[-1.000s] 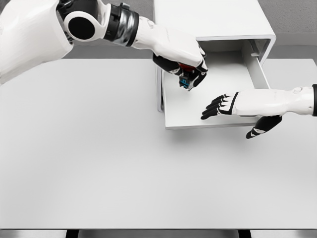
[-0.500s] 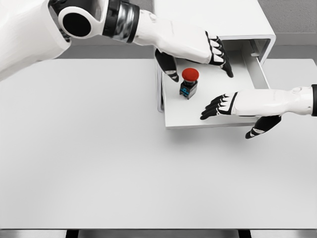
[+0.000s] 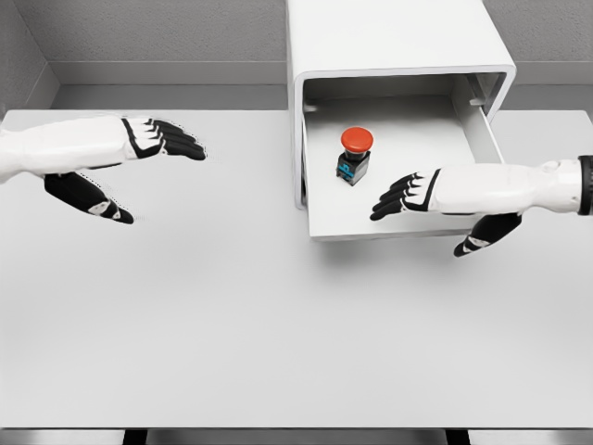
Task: Slide open multi-storey tabletop storage cabinets and put open load switch and slide close multi-storey tabletop storage cabinets
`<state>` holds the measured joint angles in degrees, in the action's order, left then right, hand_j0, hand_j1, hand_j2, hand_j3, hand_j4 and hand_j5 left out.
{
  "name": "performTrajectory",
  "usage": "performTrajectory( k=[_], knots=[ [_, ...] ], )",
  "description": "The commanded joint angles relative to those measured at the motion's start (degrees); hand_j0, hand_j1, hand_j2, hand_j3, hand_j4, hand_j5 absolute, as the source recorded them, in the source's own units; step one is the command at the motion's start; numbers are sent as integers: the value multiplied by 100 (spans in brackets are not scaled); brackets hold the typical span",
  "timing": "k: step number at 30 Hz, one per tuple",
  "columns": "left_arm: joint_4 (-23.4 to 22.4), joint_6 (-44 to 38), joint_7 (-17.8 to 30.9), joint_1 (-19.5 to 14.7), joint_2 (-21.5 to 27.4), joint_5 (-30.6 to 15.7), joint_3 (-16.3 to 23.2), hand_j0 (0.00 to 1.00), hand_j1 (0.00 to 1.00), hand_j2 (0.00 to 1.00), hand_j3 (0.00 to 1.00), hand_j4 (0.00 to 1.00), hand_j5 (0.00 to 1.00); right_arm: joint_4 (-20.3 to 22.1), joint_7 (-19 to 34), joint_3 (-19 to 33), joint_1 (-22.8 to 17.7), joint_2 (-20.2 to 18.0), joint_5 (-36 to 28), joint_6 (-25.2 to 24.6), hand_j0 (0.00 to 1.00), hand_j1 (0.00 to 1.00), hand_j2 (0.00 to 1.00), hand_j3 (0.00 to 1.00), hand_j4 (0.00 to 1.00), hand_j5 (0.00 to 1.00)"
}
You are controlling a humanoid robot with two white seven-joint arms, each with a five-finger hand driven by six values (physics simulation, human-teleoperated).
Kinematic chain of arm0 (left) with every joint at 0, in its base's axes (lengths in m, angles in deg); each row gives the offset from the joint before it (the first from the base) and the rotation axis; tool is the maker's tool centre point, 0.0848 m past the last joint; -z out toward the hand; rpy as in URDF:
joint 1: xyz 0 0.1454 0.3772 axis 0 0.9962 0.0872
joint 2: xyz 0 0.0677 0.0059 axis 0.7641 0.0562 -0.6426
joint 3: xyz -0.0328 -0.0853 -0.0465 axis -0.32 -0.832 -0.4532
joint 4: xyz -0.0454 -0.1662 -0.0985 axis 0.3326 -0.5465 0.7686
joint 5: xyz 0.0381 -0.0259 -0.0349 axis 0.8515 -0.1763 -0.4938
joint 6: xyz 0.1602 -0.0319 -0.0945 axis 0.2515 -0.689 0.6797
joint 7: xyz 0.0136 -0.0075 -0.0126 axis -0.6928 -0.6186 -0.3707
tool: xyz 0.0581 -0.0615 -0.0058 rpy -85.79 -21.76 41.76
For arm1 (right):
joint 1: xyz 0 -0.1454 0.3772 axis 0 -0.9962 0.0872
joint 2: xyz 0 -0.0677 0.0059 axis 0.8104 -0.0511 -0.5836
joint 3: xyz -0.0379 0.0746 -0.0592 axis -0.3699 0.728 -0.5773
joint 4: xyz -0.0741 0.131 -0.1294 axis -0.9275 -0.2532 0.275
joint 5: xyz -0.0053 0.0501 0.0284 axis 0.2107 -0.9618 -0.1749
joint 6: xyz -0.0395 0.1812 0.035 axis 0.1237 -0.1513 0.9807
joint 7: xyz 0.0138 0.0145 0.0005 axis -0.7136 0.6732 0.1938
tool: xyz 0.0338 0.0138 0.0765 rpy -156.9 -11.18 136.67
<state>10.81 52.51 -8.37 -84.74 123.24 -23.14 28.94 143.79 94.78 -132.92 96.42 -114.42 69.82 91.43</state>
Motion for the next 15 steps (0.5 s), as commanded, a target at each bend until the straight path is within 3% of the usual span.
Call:
performTrajectory(
  k=[1,2,5,8,15],
  knots=[
    [-237,-19,3,45,101,-136,-201,100,100,100,100,100,100,-25,12,14,0,20,-46,-15,100,100,100,100,100,100],
    [-422,-19,3,291,57,-232,-210,100,100,100,100,100,100,-43,21,14,9,20,-37,-15,100,100,100,100,100,100],
    [-659,-19,38,581,-66,-268,-201,100,100,100,100,100,100,-131,39,14,9,55,-10,-15,100,100,100,100,100,100],
    [-1081,-19,55,897,-506,-259,-201,100,100,100,100,100,100,-210,39,23,35,63,-10,-15,100,100,100,100,100,100],
    [-1081,-19,82,1100,-629,-232,-403,100,100,100,100,100,100,-333,100,31,44,151,-2,-15,100,100,100,100,100,100]
  ],
)
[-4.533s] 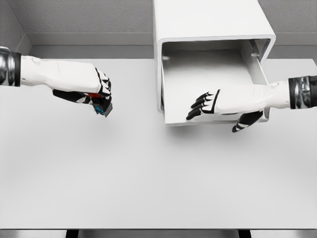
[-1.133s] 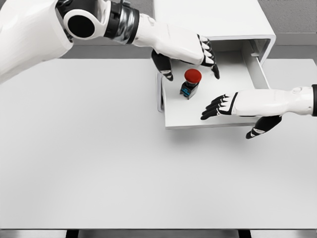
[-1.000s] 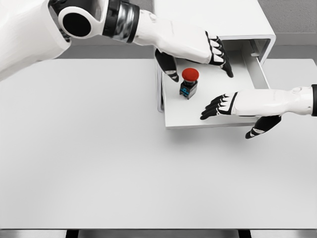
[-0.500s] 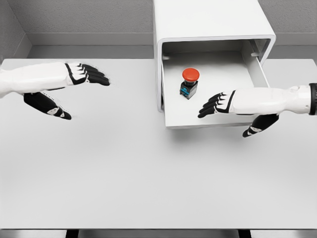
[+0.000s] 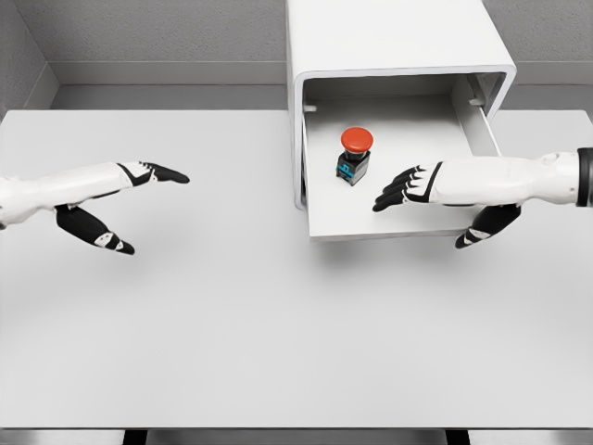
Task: Slide open multi-storey tabletop storage cabinets and put open load switch and slide close multi-storey tabletop storage cabinets
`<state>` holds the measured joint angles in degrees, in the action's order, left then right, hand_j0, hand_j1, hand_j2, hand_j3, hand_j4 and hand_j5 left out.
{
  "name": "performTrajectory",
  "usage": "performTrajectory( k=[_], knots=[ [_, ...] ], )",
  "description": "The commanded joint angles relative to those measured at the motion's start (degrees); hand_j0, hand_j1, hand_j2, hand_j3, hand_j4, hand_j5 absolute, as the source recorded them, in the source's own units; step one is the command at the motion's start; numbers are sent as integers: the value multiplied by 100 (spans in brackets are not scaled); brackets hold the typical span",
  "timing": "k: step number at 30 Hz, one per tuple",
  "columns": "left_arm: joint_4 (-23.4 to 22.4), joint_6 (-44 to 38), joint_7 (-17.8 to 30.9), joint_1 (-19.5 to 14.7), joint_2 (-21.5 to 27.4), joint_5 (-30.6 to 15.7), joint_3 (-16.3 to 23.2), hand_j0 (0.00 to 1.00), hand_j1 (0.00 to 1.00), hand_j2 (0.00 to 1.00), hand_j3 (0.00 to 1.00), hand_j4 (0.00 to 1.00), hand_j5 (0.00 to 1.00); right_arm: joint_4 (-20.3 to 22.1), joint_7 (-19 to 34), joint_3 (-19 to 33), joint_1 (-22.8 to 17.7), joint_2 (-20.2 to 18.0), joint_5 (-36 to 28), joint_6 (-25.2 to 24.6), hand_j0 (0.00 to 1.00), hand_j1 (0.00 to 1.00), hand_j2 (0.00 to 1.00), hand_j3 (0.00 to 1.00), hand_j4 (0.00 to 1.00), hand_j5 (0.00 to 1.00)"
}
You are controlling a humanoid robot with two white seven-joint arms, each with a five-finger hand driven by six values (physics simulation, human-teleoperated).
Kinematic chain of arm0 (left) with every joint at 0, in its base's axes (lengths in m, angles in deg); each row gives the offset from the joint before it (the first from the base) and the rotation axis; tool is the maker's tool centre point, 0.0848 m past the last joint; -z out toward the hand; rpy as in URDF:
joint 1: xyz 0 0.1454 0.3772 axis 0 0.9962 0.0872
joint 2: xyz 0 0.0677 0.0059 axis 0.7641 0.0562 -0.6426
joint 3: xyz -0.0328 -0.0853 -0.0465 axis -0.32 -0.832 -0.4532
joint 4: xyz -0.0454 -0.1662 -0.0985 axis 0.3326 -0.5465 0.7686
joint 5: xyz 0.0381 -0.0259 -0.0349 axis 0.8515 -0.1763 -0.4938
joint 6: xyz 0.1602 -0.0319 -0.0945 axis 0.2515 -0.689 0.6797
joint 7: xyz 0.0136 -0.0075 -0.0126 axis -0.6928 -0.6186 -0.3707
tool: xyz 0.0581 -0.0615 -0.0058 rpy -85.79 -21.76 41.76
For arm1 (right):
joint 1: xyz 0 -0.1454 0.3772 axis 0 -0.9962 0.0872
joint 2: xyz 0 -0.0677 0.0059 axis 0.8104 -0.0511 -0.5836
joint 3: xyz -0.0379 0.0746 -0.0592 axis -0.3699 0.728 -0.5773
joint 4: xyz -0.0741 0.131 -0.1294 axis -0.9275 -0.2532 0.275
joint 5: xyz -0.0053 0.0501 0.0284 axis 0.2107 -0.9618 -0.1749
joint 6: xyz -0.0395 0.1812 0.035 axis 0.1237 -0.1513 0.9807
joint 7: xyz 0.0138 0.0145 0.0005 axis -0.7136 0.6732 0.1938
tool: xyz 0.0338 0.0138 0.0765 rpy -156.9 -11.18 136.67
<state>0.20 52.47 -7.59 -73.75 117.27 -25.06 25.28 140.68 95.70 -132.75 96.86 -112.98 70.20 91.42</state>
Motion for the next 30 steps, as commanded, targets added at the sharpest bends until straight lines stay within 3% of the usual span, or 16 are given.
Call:
performTrajectory(
  k=[1,5,9,30],
  knots=[
    [-20,-14,4,0,-31,-31,-37,100,100,100,100,100,100,-49,9,5,0,8,-39,-14,100,100,100,100,100,100],
    [-73,-14,13,0,-49,-14,-37,100,100,100,100,100,100,-189,9,14,9,131,-39,-14,100,100,100,100,100,100],
    [-451,-14,13,88,-295,-22,-186,100,100,100,100,100,100,-216,9,14,9,184,-39,-14,100,100,100,100,100,100],
    [-460,-14,13,202,-330,13,-186,100,100,100,100,100,100,-550,61,23,53,483,-39,-14,100,100,100,100,100,100]
  ],
)
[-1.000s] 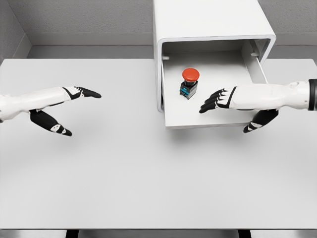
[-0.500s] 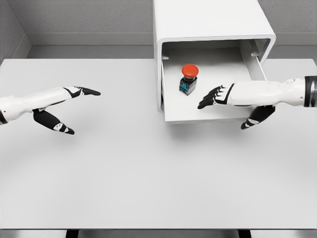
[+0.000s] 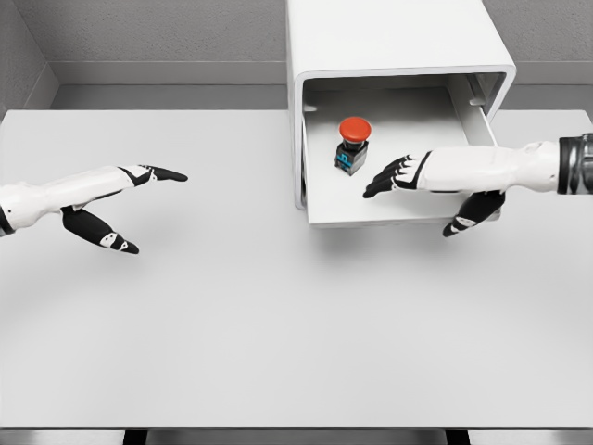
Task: Slide open multi-storey tabletop storage cabinets and put open load switch and slide close multi-storey tabletop storage cabinets
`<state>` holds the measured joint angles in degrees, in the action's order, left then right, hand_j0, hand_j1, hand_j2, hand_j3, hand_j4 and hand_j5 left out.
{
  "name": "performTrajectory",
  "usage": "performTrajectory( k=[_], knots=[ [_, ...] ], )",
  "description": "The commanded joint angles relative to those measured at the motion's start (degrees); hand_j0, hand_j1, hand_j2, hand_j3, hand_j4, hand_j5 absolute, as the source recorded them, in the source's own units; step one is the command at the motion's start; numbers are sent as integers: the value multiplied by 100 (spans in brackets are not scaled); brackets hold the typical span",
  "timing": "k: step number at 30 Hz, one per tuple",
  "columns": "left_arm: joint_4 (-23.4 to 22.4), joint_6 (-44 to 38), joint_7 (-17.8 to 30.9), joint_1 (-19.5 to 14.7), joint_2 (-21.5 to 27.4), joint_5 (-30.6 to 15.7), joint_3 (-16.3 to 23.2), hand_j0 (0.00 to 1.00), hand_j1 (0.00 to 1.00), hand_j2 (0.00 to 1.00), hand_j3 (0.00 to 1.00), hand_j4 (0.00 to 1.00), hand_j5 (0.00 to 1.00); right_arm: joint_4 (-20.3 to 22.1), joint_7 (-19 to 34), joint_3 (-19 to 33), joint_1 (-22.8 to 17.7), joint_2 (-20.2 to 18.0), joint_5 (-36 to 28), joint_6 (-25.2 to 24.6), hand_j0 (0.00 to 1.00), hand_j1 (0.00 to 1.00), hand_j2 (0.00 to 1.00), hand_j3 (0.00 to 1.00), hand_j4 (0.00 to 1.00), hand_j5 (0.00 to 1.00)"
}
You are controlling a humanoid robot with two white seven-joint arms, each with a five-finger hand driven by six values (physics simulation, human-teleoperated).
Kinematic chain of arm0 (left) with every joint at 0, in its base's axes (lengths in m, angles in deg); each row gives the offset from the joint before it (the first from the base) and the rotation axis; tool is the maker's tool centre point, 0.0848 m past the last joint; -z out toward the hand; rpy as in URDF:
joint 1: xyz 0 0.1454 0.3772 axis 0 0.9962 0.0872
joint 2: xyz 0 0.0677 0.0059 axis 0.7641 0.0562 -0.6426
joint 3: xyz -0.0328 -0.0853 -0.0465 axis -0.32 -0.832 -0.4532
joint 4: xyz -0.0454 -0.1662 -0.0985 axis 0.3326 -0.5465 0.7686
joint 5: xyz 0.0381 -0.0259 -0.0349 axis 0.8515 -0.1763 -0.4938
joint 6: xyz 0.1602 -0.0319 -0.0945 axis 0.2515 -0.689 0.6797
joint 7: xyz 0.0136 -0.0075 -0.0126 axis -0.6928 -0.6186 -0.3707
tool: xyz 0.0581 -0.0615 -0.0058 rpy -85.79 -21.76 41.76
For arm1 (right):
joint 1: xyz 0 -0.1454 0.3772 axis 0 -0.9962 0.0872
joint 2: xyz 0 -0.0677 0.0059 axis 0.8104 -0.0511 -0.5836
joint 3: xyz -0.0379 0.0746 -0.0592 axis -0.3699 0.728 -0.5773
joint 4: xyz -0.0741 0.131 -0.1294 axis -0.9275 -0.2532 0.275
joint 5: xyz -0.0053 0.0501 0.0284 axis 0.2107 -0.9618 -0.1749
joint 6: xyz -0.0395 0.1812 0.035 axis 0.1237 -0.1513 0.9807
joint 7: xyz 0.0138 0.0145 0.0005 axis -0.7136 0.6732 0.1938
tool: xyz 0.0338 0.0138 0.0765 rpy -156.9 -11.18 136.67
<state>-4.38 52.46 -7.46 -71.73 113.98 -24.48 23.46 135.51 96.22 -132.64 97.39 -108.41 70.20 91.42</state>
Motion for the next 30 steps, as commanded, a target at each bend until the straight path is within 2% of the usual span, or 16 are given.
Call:
performTrajectory(
  k=[1,30],
  knots=[
    [-2,-13,0,0,7,-1,-4,100,100,100,100,100,100,-68,9,3,0,34,-39,-14,100,100,100,100,100,100],
    [121,-13,9,105,43,87,-92,100,100,100,100,100,100,-929,53,12,141,605,-39,-14,100,100,100,100,100,100]
  ],
)
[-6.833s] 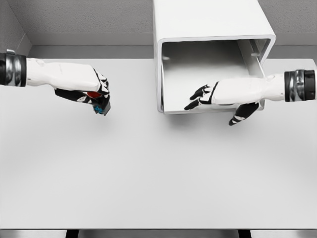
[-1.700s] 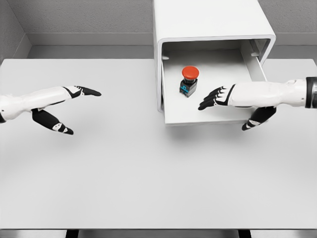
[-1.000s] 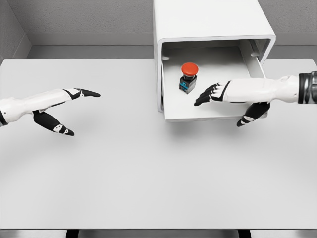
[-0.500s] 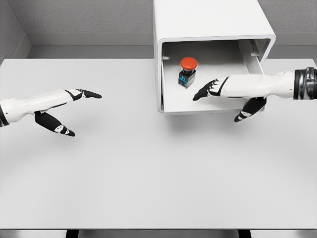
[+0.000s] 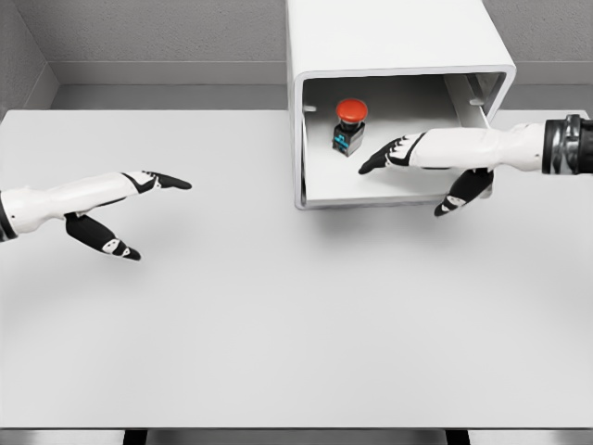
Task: Slide open multi-storey tabletop storage cabinets and put open load switch and slide close multi-storey tabletop storage cabinets
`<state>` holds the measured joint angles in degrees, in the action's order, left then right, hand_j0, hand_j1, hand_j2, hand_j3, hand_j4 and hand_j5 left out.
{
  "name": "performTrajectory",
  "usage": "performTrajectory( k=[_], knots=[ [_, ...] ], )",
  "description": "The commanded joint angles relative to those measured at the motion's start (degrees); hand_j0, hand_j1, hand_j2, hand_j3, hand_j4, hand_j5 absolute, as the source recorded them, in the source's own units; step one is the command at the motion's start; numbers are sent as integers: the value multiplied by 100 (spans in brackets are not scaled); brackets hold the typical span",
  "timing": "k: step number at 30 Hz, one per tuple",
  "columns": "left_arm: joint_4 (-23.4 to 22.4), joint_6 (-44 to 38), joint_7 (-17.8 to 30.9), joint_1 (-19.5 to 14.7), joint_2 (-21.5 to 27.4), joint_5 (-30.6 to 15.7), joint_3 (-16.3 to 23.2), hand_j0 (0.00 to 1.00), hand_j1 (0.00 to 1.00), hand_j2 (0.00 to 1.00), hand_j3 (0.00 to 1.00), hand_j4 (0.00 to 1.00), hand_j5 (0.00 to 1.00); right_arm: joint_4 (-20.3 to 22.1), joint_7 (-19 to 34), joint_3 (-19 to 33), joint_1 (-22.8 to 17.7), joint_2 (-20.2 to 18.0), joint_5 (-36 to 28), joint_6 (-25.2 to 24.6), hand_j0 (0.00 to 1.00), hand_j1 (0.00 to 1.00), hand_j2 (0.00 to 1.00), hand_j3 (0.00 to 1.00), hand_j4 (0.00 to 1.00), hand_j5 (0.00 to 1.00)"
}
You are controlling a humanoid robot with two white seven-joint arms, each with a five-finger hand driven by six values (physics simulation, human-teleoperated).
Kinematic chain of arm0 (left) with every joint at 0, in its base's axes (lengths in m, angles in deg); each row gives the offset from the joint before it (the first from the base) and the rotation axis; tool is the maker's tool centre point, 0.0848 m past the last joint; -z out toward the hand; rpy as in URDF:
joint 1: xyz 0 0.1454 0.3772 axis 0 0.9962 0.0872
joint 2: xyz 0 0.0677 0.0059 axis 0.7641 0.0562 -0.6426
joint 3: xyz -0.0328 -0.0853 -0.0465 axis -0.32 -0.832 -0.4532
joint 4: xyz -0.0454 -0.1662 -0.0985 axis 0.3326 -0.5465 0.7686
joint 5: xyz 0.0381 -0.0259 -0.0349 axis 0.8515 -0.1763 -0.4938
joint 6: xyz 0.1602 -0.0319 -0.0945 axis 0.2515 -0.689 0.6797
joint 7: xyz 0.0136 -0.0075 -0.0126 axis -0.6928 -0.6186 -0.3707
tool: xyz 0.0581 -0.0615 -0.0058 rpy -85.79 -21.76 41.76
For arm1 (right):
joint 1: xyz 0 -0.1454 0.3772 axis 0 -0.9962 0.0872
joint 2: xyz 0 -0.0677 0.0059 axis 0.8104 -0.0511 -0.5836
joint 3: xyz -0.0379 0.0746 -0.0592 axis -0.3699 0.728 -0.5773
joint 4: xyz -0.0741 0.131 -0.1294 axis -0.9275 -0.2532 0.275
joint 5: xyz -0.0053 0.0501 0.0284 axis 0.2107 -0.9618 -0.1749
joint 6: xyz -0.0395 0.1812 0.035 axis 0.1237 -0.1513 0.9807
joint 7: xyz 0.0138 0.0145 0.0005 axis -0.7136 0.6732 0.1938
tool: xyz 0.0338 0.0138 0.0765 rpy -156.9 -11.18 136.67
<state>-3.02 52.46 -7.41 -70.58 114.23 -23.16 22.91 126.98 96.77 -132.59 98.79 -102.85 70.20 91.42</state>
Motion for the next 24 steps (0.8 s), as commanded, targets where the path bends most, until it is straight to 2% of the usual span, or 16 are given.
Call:
performTrajectory(
  k=[1,8,13,18,21,22,24],
  knots=[
    [-15,-14,4,0,18,-46,-37,100,100,100,100,100,100,-137,-2,7,0,120,-39,-14,100,100,100,100,100,100],
    [3,-14,4,18,35,-46,-116,100,100,100,100,100,100,-384,-2,7,44,331,-57,-14,100,100,100,100,100,100],
    [3,-14,4,18,35,-46,-116,100,100,100,100,100,100,-946,7,16,158,612,-57,-14,100,100,100,100,100,100],
    [3,-14,-5,18,27,-37,-116,100,100,100,100,100,100,-1113,16,16,185,665,-57,-14,100,100,100,100,100,100],
    [3,-14,4,9,27,-46,-116,100,100,100,100,100,100,-982,16,42,185,569,-57,-14,100,100,100,100,100,100],
    [3,-14,4,9,27,-46,-116,100,100,100,100,100,100,-745,16,42,185,525,-48,-14,100,100,100,100,100,100],
    [3,-14,4,9,18,-46,-116,100,100,100,100,100,100,-15,7,51,167,103,-57,-14,100,100,100,100,100,100]
  ],
)
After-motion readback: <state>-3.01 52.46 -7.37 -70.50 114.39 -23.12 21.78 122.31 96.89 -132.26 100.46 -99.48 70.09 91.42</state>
